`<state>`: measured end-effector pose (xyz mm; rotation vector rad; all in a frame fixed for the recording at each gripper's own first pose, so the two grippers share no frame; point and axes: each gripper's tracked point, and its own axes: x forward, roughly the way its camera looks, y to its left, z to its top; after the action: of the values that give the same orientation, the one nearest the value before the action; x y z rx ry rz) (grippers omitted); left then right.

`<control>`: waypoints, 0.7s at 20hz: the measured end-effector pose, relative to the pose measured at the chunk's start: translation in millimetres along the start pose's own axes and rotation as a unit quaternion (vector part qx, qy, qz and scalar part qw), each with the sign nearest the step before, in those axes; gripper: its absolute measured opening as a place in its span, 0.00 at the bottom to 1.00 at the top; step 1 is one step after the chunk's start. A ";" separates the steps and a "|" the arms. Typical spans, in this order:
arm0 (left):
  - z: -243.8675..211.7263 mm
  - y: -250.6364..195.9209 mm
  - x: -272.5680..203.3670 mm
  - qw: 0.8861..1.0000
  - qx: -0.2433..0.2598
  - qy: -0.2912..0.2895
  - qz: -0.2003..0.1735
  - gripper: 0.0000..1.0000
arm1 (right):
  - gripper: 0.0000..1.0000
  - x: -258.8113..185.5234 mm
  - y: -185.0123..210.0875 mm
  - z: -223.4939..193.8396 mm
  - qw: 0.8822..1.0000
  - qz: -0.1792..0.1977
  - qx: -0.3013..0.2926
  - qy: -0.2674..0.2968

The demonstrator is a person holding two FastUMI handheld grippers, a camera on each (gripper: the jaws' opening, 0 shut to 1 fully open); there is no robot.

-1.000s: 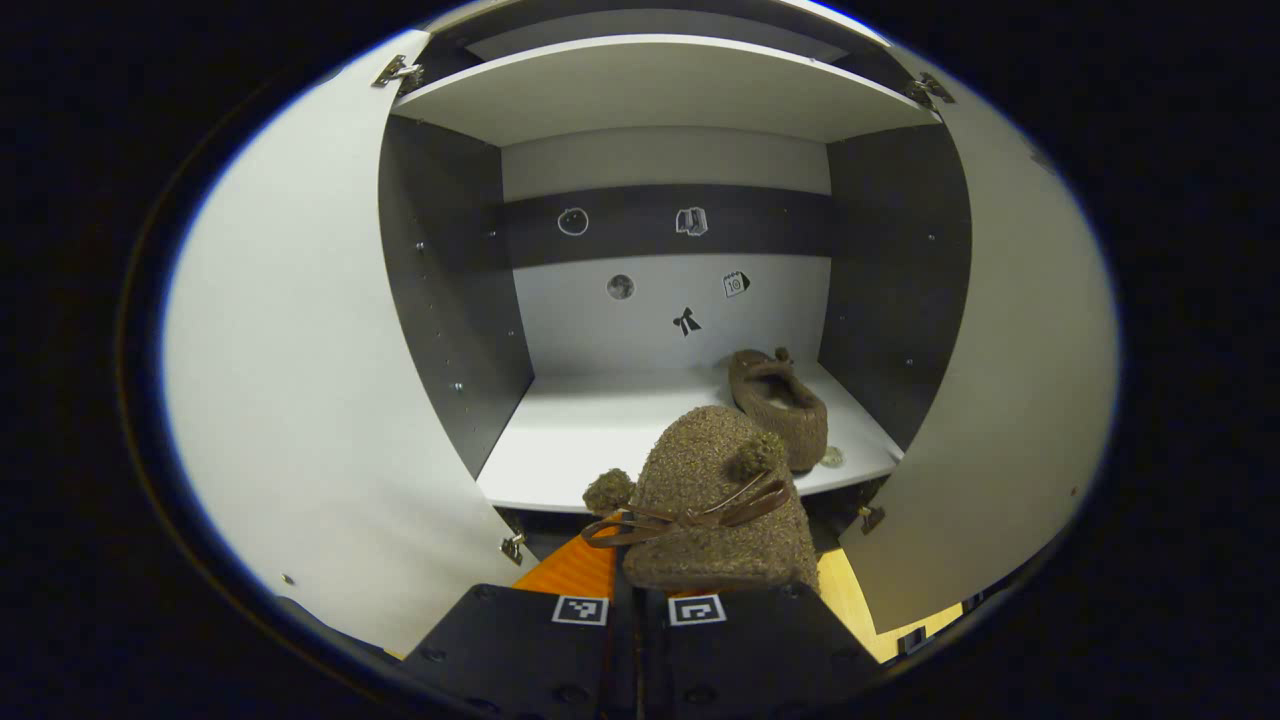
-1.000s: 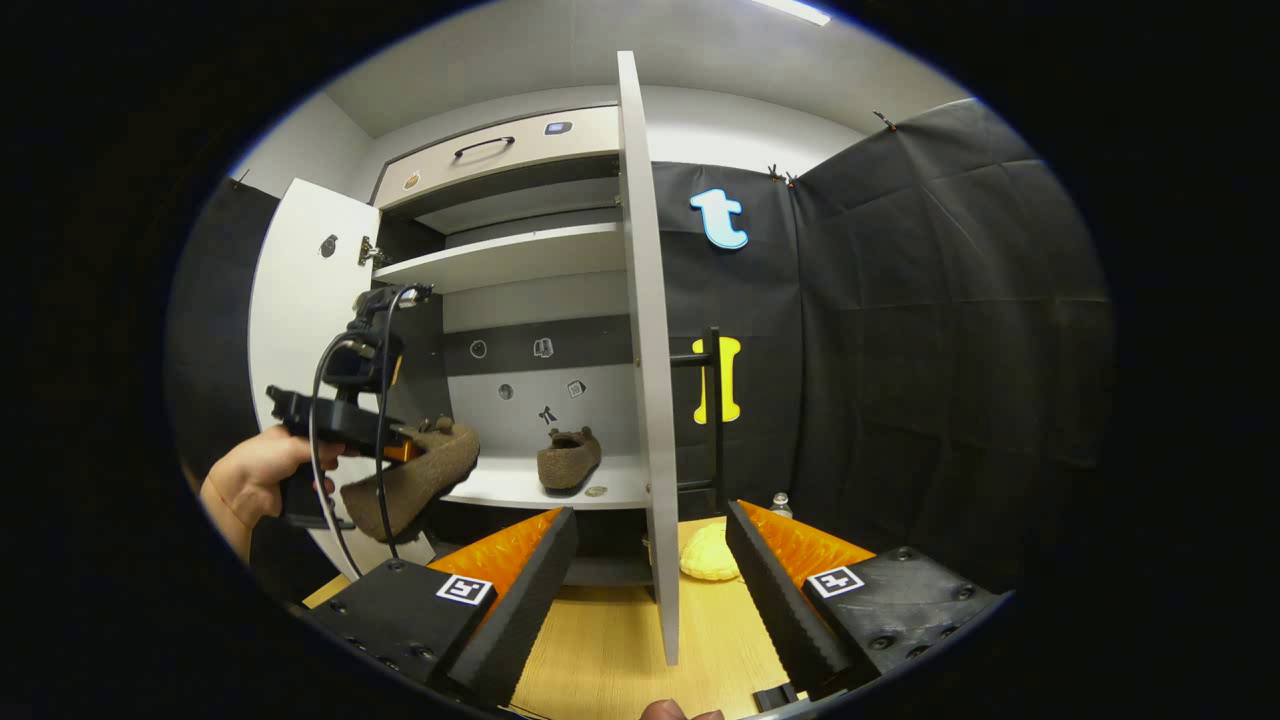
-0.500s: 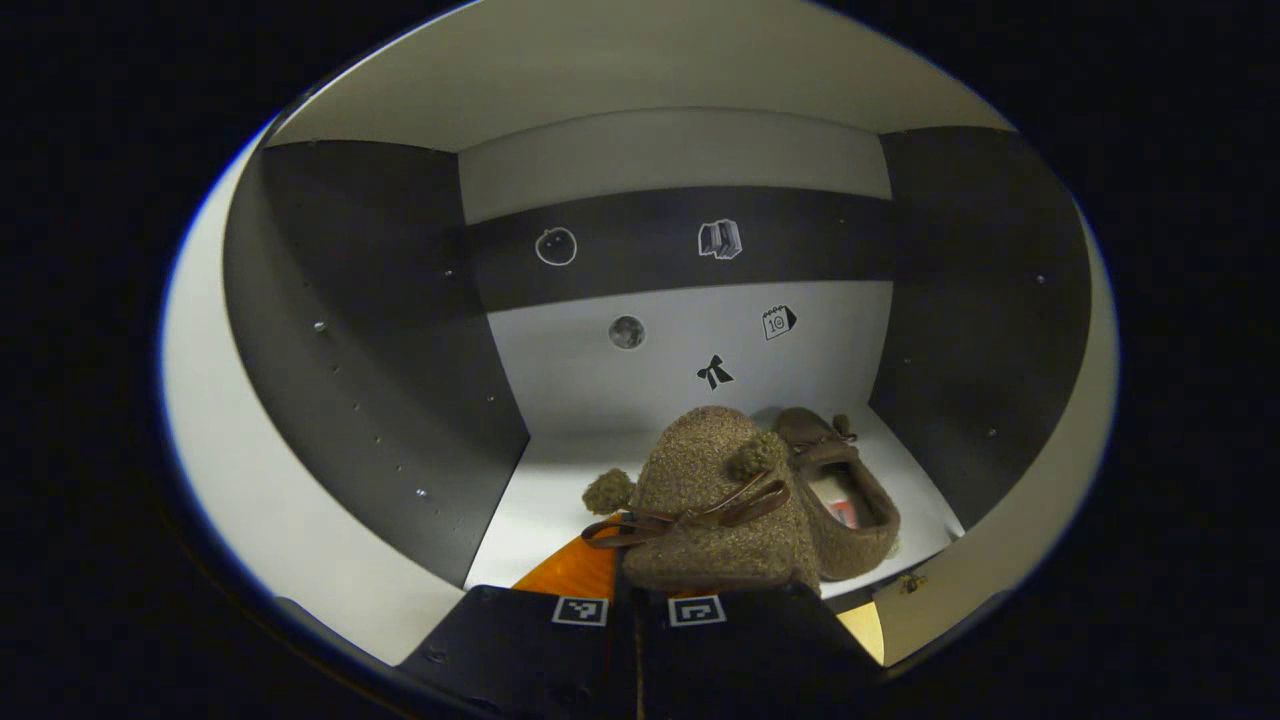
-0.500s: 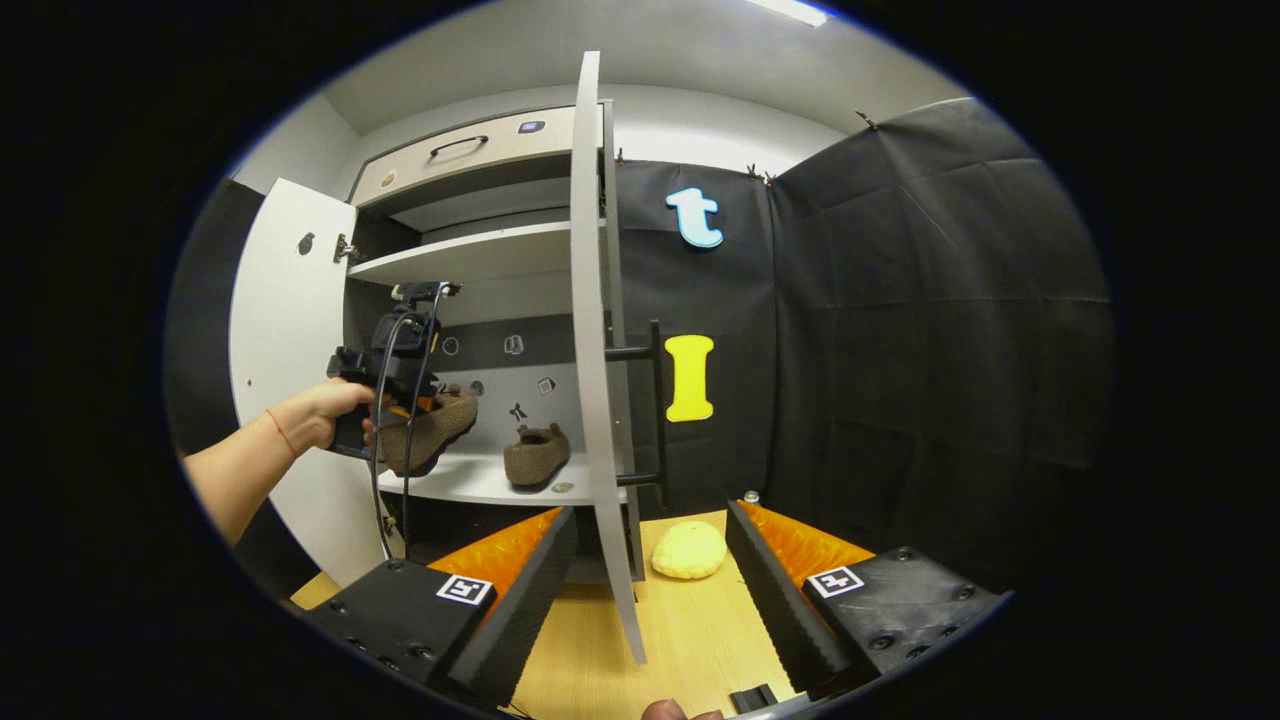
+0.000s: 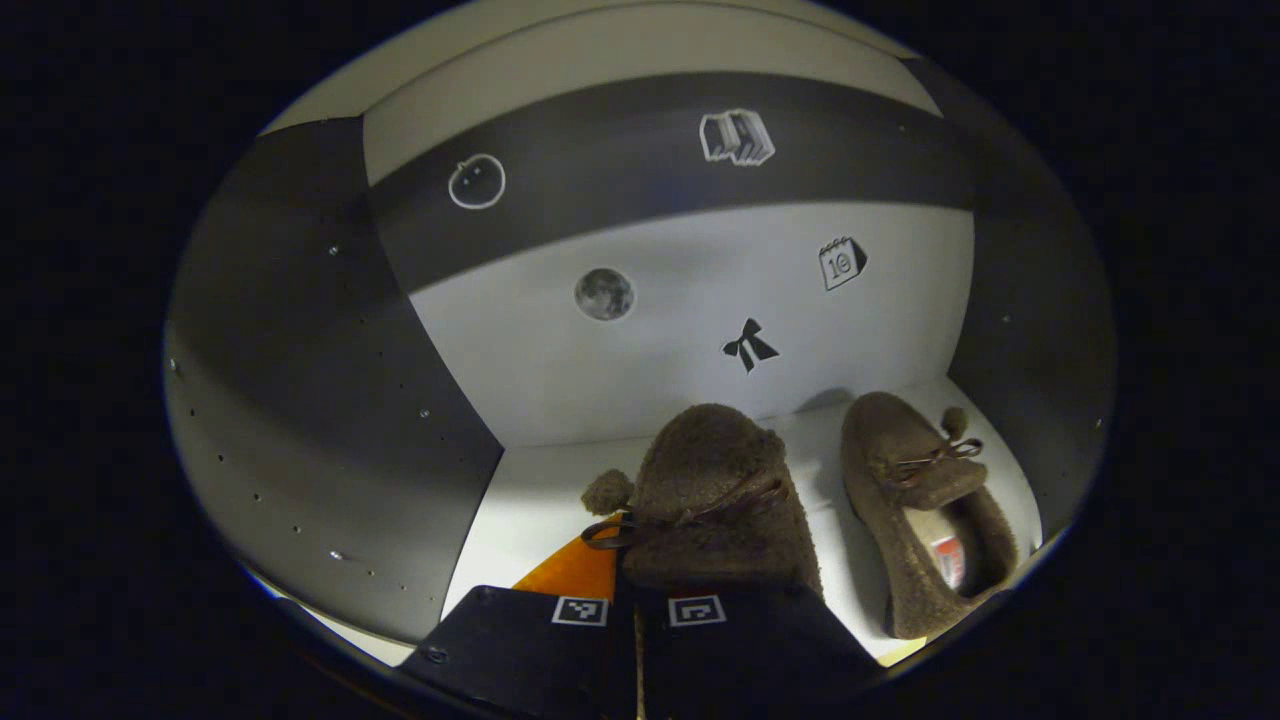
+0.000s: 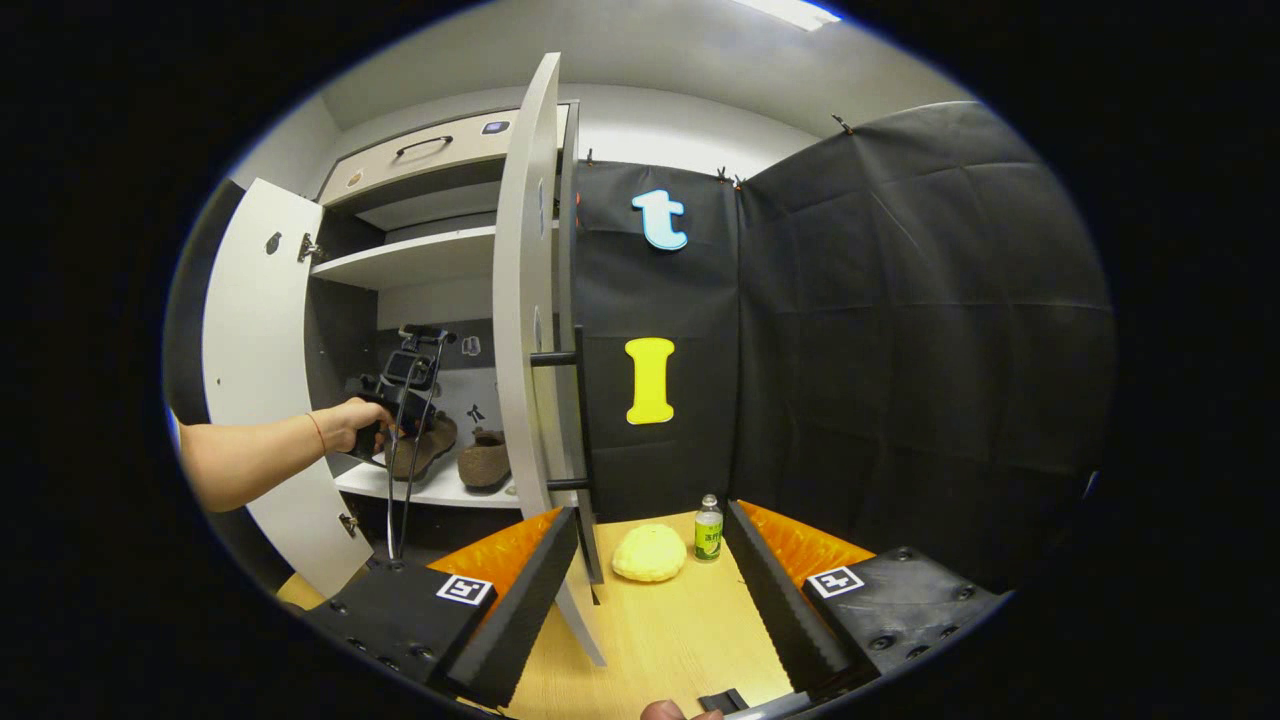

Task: Grab one shoe with the right hand and put it into the shoe cabinet, grab the other shoe with the left hand and put it into the shoe cabinet; then close the right door with the right hand and the left door with the left hand.

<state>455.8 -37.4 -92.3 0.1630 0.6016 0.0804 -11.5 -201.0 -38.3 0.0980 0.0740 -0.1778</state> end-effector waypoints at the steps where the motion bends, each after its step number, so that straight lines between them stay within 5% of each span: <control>1: -3.5 -0.9 6.2 1.000 -0.004 0.007 0.001 0.07 | 0.98 0.5 -2.5 -1.0 1.000 -0.003 -0.001 0.001; 14: -19.6 1.9 -0.5 1.000 0.020 0.022 0.009 0.20 | 0.98 1.1 4.7 -1.6 1.000 0.001 0.015 0.003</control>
<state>444.2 -33.1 -107.6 0.2050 0.6468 0.0892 -9.7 -196.4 -39.5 0.1294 0.0766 -0.1761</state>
